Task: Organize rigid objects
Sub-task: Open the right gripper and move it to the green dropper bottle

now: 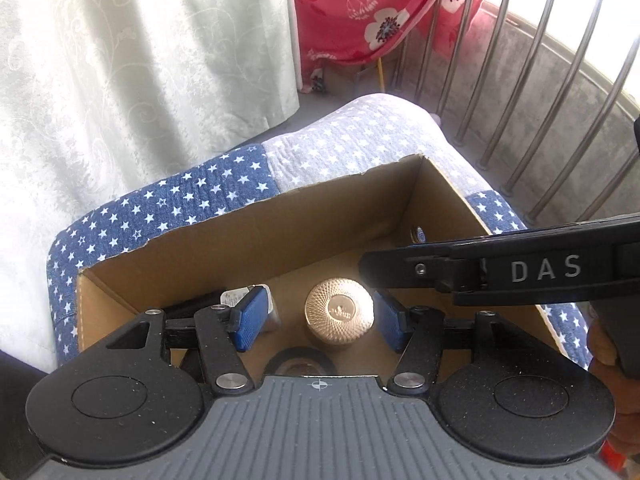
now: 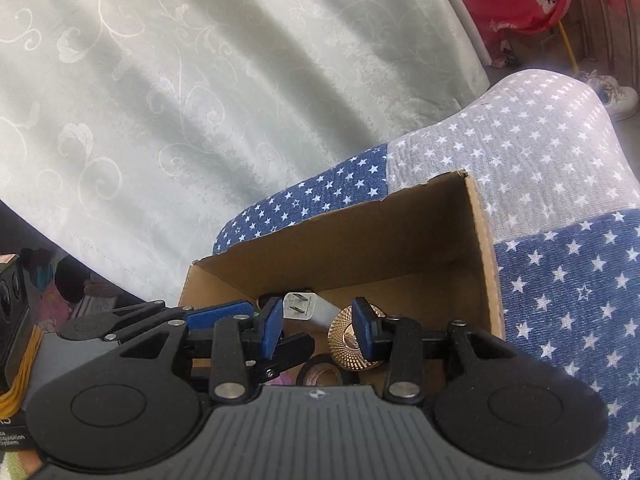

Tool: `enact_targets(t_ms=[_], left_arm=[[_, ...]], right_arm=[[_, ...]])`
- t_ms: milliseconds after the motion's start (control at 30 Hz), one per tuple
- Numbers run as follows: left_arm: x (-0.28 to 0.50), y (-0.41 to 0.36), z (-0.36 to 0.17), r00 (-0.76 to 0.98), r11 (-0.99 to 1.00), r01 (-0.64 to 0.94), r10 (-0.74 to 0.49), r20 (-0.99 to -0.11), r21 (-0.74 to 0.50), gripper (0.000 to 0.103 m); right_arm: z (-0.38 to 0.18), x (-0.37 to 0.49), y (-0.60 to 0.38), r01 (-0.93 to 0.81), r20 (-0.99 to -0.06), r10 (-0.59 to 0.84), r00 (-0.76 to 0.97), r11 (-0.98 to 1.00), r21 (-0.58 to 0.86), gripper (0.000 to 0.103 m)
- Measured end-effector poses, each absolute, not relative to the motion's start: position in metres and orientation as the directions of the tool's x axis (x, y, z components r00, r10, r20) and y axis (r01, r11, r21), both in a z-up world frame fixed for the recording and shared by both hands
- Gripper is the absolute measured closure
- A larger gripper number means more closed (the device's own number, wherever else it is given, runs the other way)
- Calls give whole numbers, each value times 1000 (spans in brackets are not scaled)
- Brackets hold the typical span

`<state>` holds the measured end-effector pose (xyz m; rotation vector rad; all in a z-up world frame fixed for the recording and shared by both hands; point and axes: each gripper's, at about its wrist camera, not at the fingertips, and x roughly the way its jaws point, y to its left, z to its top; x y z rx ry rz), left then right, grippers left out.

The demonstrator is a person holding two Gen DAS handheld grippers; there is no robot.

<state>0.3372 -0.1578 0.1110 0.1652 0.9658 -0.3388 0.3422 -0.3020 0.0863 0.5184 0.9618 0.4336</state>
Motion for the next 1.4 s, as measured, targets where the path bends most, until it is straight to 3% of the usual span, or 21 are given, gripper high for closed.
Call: enact_targets(t_ms=[300,600,900,1167,1400], left_arm=[[253,-125,157,643,917,399,-287,-710,-9,41],[168,-81,141,722,920,392,-312,-617,-7,41],[109,-64,88,758,921,386,-279,-589,60,41],[98,-60,49,767,937,349,-281,-576,7,41],[97,-71,19,792,949,313,-236,-563,44,43]], right_arm=[[129,239,-324,-209,-518,587,622,762,613,62],[125,152,-314,-286,-438,590,678,761,582,62],[101,130,-260,-355,-518,584,626,804,478,62],[91,138,-202,-451,-588,597,546,801,394,62],[85,148,-171,-495,-628,562,538,814,304,62]])
